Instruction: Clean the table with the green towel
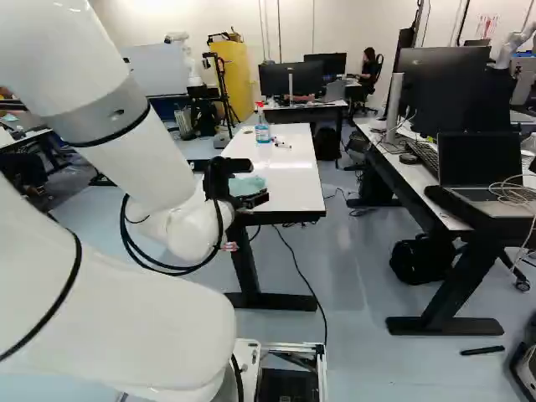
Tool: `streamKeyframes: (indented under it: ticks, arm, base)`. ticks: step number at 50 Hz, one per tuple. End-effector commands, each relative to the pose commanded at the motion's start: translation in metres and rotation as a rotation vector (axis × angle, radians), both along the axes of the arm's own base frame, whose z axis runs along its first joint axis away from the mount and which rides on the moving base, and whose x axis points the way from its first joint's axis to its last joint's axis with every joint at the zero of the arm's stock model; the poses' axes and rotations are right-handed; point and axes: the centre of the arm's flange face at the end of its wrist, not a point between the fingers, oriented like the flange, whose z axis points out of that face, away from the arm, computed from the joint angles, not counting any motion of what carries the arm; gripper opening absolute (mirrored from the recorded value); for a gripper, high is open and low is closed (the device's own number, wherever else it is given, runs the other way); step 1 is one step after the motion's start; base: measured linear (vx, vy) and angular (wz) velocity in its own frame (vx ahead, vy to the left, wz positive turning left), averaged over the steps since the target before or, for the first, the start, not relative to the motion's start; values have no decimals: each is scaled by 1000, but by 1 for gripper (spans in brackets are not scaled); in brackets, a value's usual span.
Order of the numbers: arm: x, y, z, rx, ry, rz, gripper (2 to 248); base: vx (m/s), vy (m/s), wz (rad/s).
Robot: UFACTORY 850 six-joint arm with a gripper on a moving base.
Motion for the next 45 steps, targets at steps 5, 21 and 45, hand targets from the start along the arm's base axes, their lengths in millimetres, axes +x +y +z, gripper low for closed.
streamKeyframes:
  ticks: [5,21,45]
  arm:
    - [0,0,0,0,-2,0,247]
    - [-1,0,0,0,-2,0,247]
    - [-1,0,0,0,-2,0,247]
  base:
    - [0,0,0]
    - [0,0,0]
    - [0,0,0]
